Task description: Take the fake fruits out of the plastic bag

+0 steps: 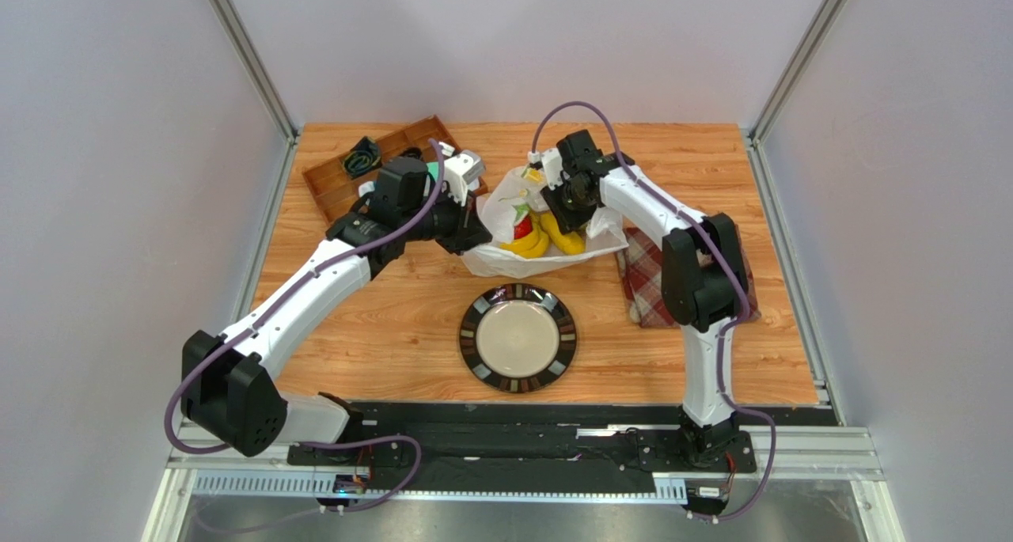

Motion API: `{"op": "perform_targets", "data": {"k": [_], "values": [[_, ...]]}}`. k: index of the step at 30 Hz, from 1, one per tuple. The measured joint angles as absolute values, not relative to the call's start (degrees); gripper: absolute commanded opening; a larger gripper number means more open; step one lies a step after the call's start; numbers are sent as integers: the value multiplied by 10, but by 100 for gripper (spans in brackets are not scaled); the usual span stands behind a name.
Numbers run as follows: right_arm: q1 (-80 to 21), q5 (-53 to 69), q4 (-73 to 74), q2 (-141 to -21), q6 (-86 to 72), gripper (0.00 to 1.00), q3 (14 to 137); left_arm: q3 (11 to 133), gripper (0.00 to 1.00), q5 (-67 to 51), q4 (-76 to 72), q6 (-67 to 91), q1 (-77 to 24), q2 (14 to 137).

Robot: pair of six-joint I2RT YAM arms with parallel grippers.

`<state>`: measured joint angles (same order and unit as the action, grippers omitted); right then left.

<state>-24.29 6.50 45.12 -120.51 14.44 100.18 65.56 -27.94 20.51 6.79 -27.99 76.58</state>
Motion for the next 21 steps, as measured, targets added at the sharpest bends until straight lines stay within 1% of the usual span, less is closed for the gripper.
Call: {"op": "perform_targets", "data": {"k": [3,5,11,14,17,18,20,21], "values": [[-243,84,459,-1166,152,23,993,662,0,-278,206,61,-280,772],[-243,114,466,-1114,155,23,980,662,0,-276,207,57,-280,776],[-242,253,466,-936,164,22,953,680,0,-265,216,46,-280,792],[-246,305,474,-877,180,22,927,692,0,-260,219,40,-277,798],[-256,318,478,-854,195,31,886,698,0,-256,220,36,-272,799],[-261,313,478,-854,196,35,872,699,0,-255,220,35,-271,799],[-274,282,470,-861,194,36,838,699,0,-254,221,33,-269,799],[-280,259,464,-869,192,34,827,699,0,-254,223,32,-269,799]]}}
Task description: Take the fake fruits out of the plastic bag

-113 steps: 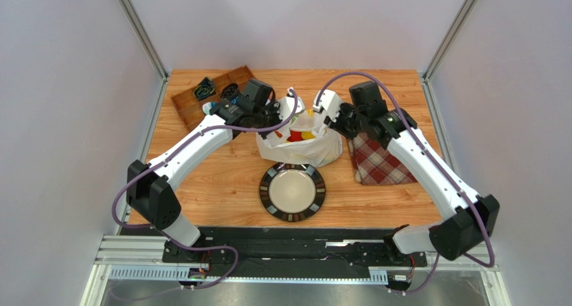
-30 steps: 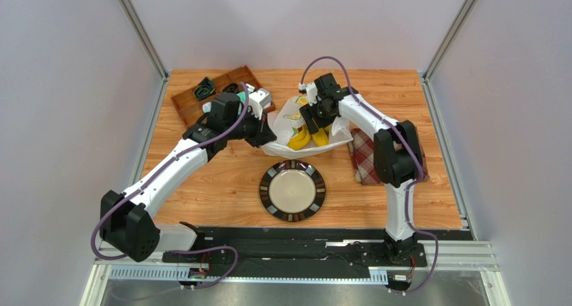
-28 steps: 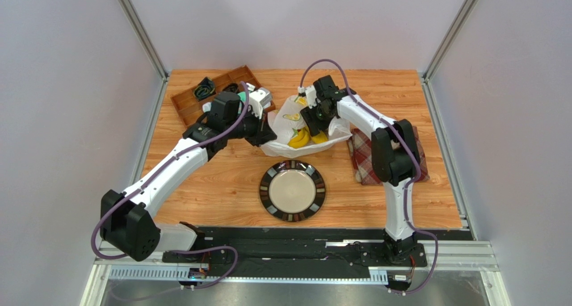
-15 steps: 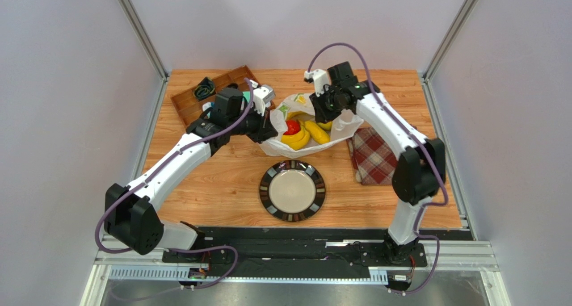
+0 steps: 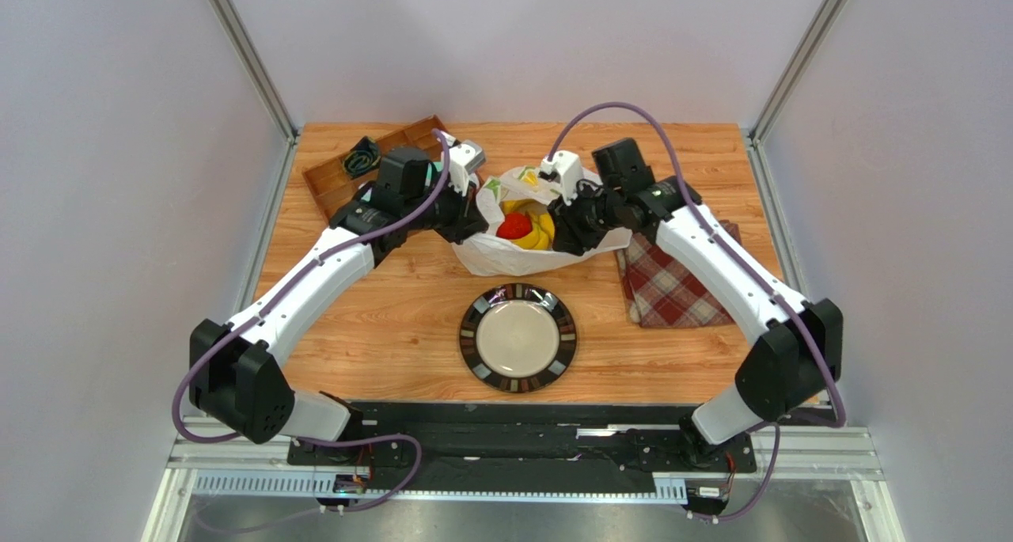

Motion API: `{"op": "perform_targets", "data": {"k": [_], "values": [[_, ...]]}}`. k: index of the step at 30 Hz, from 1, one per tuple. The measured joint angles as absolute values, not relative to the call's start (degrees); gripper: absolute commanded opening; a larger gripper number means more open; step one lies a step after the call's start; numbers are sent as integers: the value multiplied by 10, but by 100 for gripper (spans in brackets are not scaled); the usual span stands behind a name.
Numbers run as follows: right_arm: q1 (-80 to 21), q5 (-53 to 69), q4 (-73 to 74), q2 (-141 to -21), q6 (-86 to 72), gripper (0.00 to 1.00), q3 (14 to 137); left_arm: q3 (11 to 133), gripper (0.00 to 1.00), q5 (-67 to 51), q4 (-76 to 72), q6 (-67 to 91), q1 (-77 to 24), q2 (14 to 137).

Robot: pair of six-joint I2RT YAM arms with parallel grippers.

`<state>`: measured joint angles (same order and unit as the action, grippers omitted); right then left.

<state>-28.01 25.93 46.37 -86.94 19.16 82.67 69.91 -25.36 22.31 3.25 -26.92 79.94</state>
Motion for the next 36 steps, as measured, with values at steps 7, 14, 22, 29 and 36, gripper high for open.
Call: {"op": "perform_targets", "data": {"k": [7,14,22,29,36], "values": [[-333,143,417,-929,185,37,758,644,0,-243,235,35,-269,783],[-402,90,465,-887,205,39,687,597,0,-217,265,41,-269,762],[-347,70,455,-976,287,49,877,562,0,-174,265,36,-267,719],[-338,136,484,-1053,442,64,923,576,0,-180,290,16,-253,748],[-336,215,526,-1108,551,63,982,598,0,-196,312,-2,-253,774]]}}
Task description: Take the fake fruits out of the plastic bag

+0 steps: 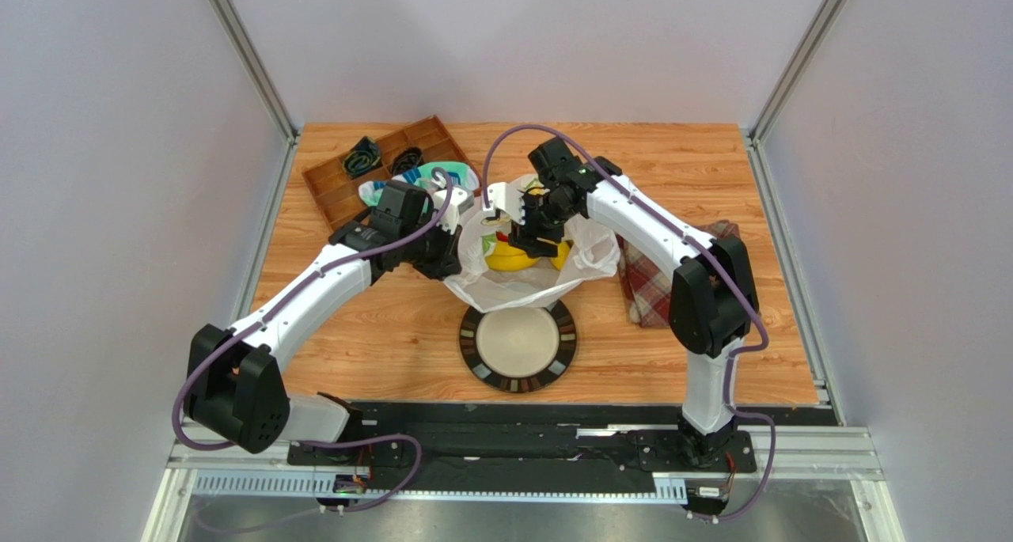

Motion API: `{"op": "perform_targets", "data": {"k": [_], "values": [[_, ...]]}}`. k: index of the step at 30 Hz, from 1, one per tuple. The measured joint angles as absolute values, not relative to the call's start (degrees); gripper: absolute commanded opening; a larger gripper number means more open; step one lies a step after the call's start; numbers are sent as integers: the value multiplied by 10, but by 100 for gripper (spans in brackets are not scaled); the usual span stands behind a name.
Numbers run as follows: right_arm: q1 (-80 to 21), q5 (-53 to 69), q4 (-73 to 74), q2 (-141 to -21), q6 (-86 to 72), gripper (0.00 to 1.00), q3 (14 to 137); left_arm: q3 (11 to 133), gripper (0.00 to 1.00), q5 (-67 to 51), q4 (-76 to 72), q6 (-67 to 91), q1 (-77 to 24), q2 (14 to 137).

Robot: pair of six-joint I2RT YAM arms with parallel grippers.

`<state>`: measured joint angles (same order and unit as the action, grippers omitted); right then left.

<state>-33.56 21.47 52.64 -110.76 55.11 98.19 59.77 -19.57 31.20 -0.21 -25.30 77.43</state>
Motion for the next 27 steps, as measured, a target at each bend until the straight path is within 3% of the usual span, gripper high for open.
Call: {"op": "perform_targets", "data": {"k": [11,21,27], "values": [[-331,271,550,-1134,623,59,1005,645,0,-205,312,-1,-237,807],[-325,310,555,-1030,649,52,964,652,0,-220,300,14,-229,819],[-336,315,570,-1072,697,49,967,652,0,-222,298,14,-229,819]]}}
